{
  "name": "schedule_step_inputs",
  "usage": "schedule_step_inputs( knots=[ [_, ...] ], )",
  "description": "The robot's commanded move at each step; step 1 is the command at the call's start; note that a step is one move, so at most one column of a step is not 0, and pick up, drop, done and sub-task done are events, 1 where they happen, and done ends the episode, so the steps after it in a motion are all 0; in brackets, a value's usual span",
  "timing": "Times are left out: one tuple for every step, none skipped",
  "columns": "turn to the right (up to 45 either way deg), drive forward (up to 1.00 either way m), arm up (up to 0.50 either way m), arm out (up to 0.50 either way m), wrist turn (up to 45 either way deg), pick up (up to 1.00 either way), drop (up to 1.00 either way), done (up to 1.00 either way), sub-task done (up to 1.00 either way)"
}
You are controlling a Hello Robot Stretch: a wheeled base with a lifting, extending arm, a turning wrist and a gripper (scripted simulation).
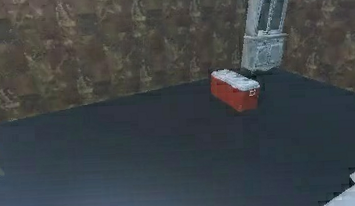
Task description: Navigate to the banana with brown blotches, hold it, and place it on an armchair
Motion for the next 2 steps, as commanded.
schedule_step_inputs(
  knots=[
    [6.0, 0.0, 0.0, 0.0, 0.0, 0.0, 0.0, 0.0, 0.0],
    [0.0, 0.65, 0.0, 0.0, 0.0, 0.0, 0.0, 0.0, 0.0]
  ],
)
